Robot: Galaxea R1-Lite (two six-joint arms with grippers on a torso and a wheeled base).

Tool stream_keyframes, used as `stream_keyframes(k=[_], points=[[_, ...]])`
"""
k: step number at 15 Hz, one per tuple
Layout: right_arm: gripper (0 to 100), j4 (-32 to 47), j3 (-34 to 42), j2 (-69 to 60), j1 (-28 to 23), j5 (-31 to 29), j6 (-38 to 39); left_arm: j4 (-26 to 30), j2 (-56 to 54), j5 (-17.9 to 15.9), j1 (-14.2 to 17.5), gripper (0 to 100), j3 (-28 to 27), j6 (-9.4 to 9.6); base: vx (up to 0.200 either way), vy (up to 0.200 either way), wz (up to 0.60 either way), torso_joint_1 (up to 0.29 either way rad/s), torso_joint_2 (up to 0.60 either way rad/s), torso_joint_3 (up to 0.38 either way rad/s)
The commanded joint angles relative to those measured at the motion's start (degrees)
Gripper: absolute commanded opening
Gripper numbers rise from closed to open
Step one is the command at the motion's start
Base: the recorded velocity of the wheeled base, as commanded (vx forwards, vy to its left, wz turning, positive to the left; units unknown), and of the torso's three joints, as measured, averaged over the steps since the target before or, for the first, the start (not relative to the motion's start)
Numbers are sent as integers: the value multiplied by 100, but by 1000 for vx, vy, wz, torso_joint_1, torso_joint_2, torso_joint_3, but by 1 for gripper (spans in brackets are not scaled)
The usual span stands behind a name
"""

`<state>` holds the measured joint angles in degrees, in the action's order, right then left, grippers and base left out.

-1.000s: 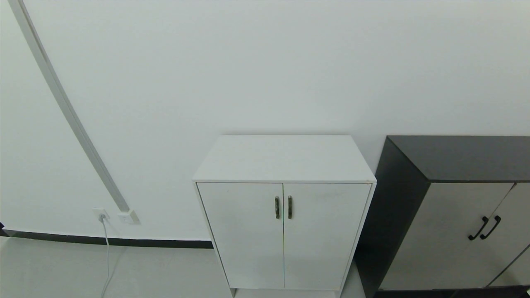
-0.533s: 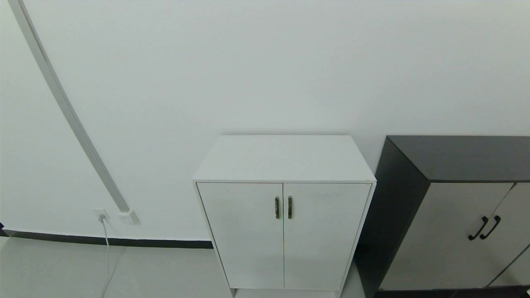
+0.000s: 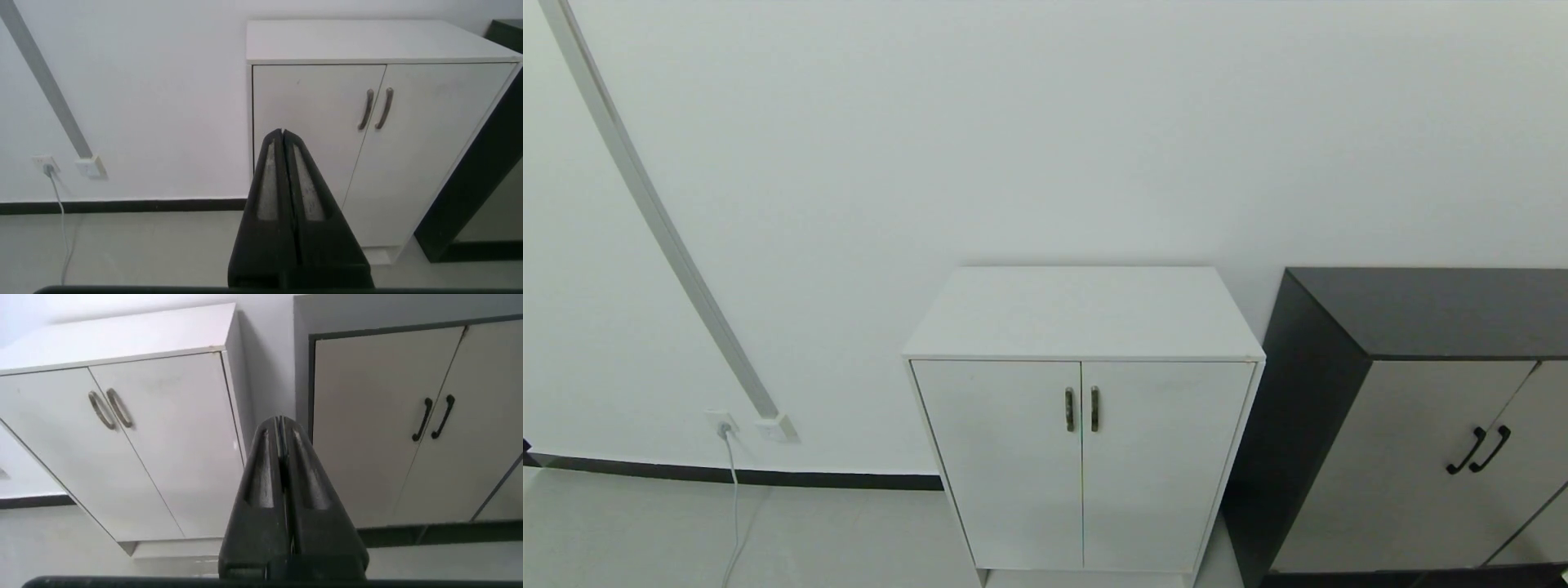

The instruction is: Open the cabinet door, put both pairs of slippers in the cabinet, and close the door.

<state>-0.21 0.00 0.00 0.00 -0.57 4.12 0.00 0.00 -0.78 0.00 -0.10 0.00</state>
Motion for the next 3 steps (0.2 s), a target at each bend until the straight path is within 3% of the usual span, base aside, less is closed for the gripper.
stream_keyframes(k=[1,3], points=[[0,-6,0,9,0,13,-17,0,0,-1,0,0,1,0,0,0,0,0,0,0],[0,3,0,9,0,31,-52,0,0,-1,0,0,1,0,0,0,0,0,0,0]])
